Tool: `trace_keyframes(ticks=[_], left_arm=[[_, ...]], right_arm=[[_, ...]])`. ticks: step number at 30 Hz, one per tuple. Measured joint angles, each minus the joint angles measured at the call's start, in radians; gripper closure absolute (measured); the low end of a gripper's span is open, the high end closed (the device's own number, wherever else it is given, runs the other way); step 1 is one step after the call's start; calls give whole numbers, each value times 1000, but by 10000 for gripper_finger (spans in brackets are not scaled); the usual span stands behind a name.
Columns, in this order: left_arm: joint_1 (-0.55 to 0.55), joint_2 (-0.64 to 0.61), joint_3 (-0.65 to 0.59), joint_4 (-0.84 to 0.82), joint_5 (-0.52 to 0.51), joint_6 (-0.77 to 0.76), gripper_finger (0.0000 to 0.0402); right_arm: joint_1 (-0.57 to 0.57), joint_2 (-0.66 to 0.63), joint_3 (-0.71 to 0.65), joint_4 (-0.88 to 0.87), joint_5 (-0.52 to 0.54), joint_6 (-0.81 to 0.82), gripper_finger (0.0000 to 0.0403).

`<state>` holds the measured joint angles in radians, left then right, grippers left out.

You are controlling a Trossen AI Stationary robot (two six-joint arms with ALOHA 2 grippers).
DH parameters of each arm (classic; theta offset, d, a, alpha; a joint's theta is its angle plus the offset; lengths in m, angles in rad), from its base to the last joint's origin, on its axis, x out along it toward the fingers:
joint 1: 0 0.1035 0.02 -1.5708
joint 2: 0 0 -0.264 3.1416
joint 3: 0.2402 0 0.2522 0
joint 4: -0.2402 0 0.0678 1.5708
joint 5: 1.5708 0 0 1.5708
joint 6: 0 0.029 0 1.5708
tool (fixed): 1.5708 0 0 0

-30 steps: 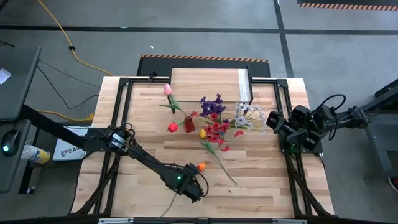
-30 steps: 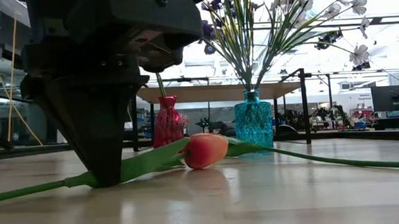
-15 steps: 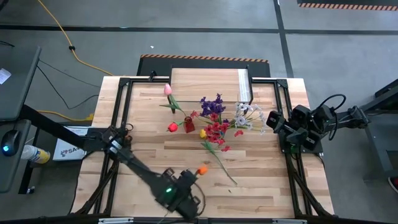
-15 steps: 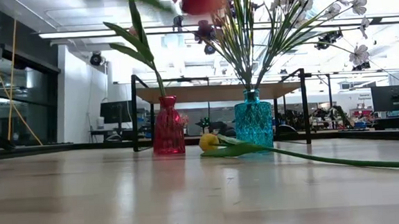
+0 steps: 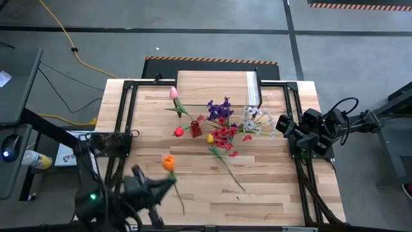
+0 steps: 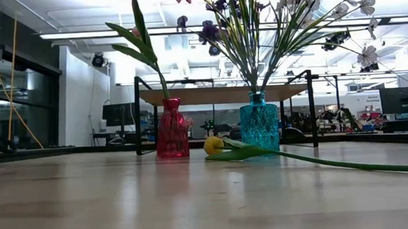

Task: Pick and place flowers into a vace then onto a shelf
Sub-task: Put the orange flower into the red vase

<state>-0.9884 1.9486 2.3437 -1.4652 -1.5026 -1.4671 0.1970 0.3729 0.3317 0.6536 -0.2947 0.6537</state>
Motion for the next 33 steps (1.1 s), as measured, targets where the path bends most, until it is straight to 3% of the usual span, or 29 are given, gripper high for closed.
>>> trace_keyframes(ticks=[2, 5, 13, 20, 27, 33], left_arm=[[-4, -27, 12, 5, -64, 108, 370], [44, -83, 10, 9, -68, 241, 370], [316, -191, 12, 9, -71, 520, 370], [498, -225, 12, 1, -71, 607, 370], [629, -230, 12, -39, -68, 607, 370], [716, -230, 11, -103, -67, 567, 370]], right_arm=[[0, 0, 0, 1, 1, -3, 197], [0, 0, 0, 1, 26, -16, 198], [0, 0, 0, 1, 65, -57, 197], [0, 0, 0, 1, 123, -83, 197], [0, 0, 0, 1, 228, -139, 197], [0, 0, 0, 1, 237, -139, 198]])
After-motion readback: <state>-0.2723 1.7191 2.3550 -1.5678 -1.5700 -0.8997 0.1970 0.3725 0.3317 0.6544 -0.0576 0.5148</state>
